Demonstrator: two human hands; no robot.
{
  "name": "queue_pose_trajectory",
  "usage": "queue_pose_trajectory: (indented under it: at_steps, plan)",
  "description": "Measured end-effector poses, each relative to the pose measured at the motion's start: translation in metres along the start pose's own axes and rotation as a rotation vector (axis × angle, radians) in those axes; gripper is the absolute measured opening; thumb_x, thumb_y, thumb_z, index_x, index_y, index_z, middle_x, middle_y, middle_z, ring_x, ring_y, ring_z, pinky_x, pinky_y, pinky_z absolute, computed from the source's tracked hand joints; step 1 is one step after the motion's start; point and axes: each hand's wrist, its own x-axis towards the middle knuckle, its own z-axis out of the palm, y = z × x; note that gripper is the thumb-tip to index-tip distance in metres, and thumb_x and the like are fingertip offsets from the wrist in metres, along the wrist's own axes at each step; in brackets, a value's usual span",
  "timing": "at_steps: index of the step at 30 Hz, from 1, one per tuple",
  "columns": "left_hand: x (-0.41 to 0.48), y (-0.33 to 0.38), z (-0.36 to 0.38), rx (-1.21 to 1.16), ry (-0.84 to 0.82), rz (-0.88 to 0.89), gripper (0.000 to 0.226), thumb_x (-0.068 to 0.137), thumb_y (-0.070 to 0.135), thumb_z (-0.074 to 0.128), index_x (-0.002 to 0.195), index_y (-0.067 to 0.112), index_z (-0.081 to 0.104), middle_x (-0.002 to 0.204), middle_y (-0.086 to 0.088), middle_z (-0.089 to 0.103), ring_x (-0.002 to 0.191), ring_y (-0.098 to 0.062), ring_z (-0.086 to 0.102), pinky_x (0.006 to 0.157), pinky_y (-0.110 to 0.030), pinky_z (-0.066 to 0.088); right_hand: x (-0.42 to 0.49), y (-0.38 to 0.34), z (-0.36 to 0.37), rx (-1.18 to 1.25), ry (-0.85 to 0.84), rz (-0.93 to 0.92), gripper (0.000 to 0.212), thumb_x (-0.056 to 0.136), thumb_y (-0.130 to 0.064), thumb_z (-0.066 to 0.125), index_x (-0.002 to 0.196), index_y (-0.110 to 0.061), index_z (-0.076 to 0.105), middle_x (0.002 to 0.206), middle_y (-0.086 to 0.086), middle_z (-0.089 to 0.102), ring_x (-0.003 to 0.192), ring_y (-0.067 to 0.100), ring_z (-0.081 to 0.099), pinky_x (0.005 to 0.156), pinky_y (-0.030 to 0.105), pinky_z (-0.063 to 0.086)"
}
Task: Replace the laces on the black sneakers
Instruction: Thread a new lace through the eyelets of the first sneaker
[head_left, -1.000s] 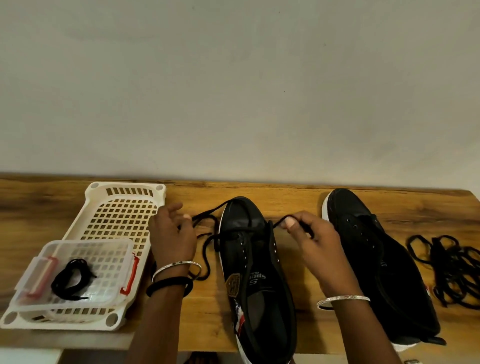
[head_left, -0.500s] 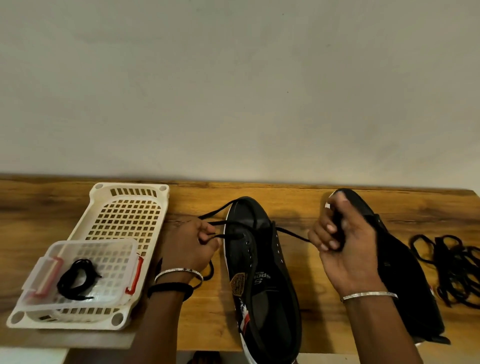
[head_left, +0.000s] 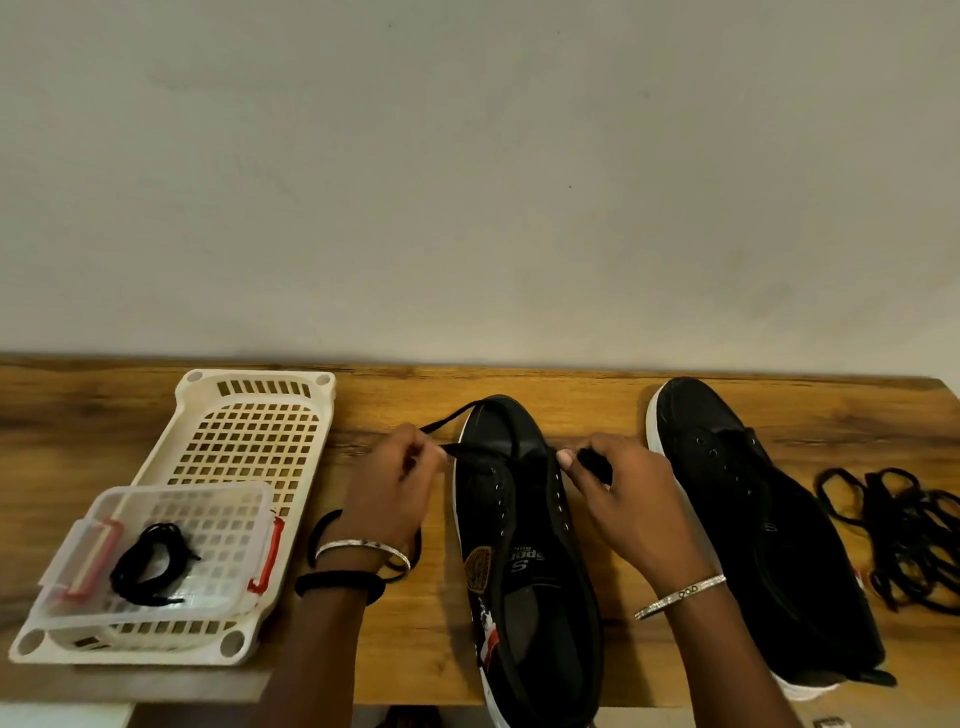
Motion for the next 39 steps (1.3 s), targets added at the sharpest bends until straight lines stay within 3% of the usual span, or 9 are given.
queue_pose_trajectory:
  at_steps: [4,8,13,17,21,29,33,36,39]
  plan:
    - [0.005,0.019,-0.009,-0.793,0.020,-0.236,0.027,0.101,0.022,0.040,0.078,0.012,0.051,0.087,-0.008,0.075,0.093,-0.031,0.070,0.091,-0.045,0.050,-0.004,0.003,-0.006,0.100,-0.065,0.025,0.025,0.098,-0.036,0.060,0.084,-0.018,0.069,0.076,-0.002,0.068,0.071,0.007,0.059,0.063,0.020,0.044]
    - [0.001,0.028,-0.017,-1.209,0.069,-0.268,0.025,0.105,0.020,0.040,0.080,0.016,0.044,0.059,0.002,0.043,0.052,-0.013,0.046,0.070,-0.040,0.056,-0.002,-0.001,-0.002,0.634,0.115,0.242,0.031,0.103,-0.031,0.053,0.081,-0.010,0.059,0.078,0.008,0.063,0.077,0.021,0.059,0.076,0.032,0.045]
    - [-0.001,0.015,-0.022,-0.263,0.220,-0.003,0.017,0.090,0.028,0.070,0.096,0.020,0.056,0.057,0.007,0.046,0.045,-0.004,0.043,0.050,-0.018,0.041,0.002,-0.015,-0.006,1.618,0.138,0.490,0.025,0.103,-0.027,0.046,0.084,-0.012,0.052,0.078,0.007,0.067,0.090,0.025,0.071,0.089,0.040,0.057]
    - [-0.004,0.001,-0.023,0.269,0.117,0.315,0.017,0.081,0.039,0.078,0.084,0.028,0.065,0.074,0.014,0.061,0.063,0.003,0.055,0.056,-0.016,0.043,0.004,-0.011,-0.016,1.840,0.249,0.489,0.030,0.104,-0.034,0.044,0.080,-0.017,0.047,0.066,-0.003,0.047,0.063,0.015,0.054,0.078,0.036,0.060]
    - [-0.003,-0.012,-0.023,0.357,-0.011,0.289,0.030,0.079,0.055,0.066,0.062,0.030,0.060,0.073,0.009,0.055,0.068,-0.006,0.051,0.061,-0.028,0.039,0.002,-0.004,-0.024,1.588,0.308,0.488,0.025,0.102,-0.025,0.053,0.078,-0.021,0.045,0.063,-0.005,0.036,0.052,0.012,0.035,0.060,0.030,0.038]
    - [-0.005,0.031,-0.033,-0.907,-0.052,-0.015,0.036,0.104,0.029,0.040,0.073,0.011,0.045,0.102,-0.006,0.073,0.100,-0.022,0.069,0.083,-0.040,0.054,-0.008,-0.018,-0.009,0.381,-0.060,0.096,0.022,0.084,-0.027,0.079,0.103,-0.031,0.068,0.073,-0.010,0.059,0.068,0.003,0.056,0.061,0.015,0.044]
    - [-0.006,0.033,-0.044,-1.387,0.000,-0.053,0.036,0.103,0.036,0.040,0.073,0.019,0.047,0.072,0.002,0.054,0.063,-0.012,0.055,0.075,-0.031,0.057,-0.006,-0.017,-0.006,0.292,-0.053,0.088,0.027,0.081,-0.038,0.081,0.103,-0.030,0.068,0.069,-0.020,0.054,0.067,-0.009,0.055,0.058,0.009,0.041]
    - [-0.005,0.026,-0.048,-1.197,0.086,-0.025,0.034,0.095,0.046,0.056,0.073,0.021,0.048,0.062,0.004,0.041,0.047,-0.008,0.033,0.045,-0.021,0.035,-0.006,-0.013,-0.008,0.276,0.012,0.117,0.019,0.086,-0.042,0.075,0.092,-0.026,0.067,0.061,-0.016,0.051,0.059,-0.006,0.053,0.054,0.010,0.039]
    - [-0.006,0.017,-0.044,-0.519,0.119,0.061,0.033,0.082,0.049,0.074,0.084,0.022,0.056,0.059,0.002,0.040,0.049,-0.009,0.033,0.048,-0.022,0.032,-0.004,-0.004,-0.008,0.111,-0.001,0.098,0.020,0.091,-0.040,0.069,0.080,-0.024,0.070,0.063,-0.009,0.057,0.061,0.005,0.054,0.056,0.022,0.040]
